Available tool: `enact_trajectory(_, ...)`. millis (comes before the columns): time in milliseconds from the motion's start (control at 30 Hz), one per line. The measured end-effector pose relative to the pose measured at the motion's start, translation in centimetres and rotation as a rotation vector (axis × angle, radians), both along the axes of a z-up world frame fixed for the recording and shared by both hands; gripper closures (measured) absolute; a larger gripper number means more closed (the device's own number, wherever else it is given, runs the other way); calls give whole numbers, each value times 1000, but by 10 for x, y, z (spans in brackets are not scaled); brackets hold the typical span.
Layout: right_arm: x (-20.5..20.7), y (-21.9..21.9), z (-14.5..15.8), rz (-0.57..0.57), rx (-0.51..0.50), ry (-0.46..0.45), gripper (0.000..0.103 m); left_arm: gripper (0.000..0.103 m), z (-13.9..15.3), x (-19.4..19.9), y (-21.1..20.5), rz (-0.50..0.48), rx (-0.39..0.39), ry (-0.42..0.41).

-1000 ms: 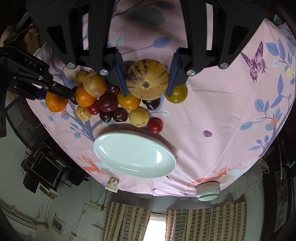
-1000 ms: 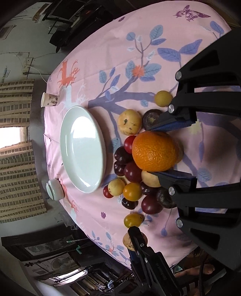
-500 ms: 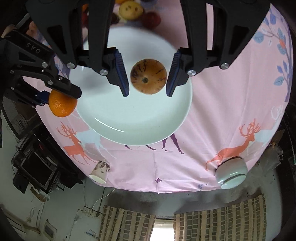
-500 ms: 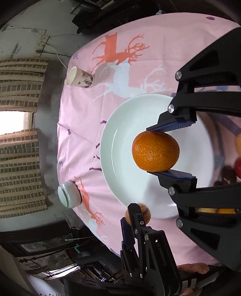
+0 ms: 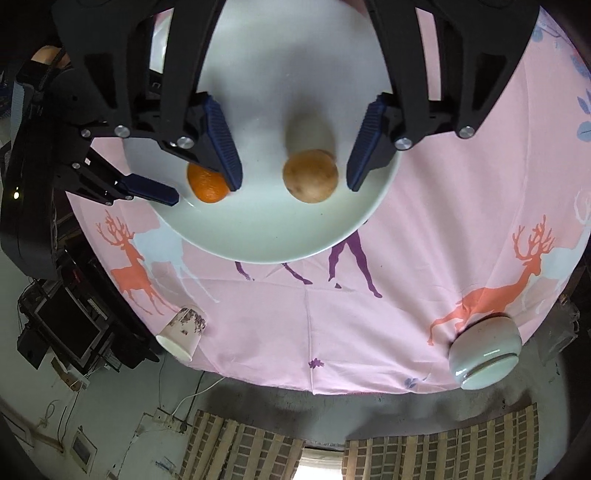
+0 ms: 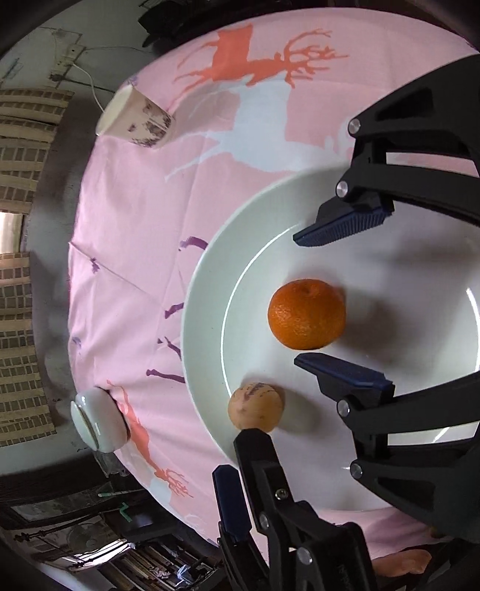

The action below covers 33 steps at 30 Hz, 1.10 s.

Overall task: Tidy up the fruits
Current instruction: 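Carry both fruits onto the white plate and open both tools, then grasp a small yellow-green fruit with the right tool while the left grasps a large yellow-green citrus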

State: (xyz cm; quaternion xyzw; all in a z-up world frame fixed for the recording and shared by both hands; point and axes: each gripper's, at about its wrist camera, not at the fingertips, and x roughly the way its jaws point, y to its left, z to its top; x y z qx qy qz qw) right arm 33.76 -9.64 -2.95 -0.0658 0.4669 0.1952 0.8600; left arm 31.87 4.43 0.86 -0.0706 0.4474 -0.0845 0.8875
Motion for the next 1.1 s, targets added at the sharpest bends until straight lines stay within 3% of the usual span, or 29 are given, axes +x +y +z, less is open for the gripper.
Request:
enact_trajectory(67,-18,-11,20,-8,20,-25,35,20,18,-24,0,2,18,-42)
enact_trajectory(133,-50,-26,37,-18,43,-37,35,8,33,-56,1,9,41,-95)
enact_trajectory(200,-86,-40,45,-24,57,-31,34,3,41,-93,1,17,72,-140)
enact_trajectory(300,-149,-55,43,-27,63,-34,33,2,37,-148,1,61,140,-183)
enact_trajectory(367,-190,-60,33,-48,44,-43,33,2,25,-183,6,82,128,-190)
enact_trajectory(533,-270,-70,7,-116,5,-81,33,2,-15,-237,29,149,80,-95)
enact_trajectory(633,-286,-79,-7,-159,-49,-73,33,2,-33,-253,43,167,59,-38)
enact_trajectory(767,-286,-93,-18,-198,-26,-59,33,2,-37,-266,56,188,53,-37)
enact_trajectory(867,-276,-100,-27,-236,-7,-33,46,2,-38,-269,57,187,53,-33)
enact_trajectory(967,-264,-102,-40,-236,5,9,65,2,-41,-268,52,167,61,-15)
enact_trajectory(1000,-261,-103,-43,-242,8,11,78,2,-42,-268,50,159,65,-9)
enact_trajectory(1100,-260,-102,-43,-243,9,14,78,2,-46,-268,47,150,78,5)
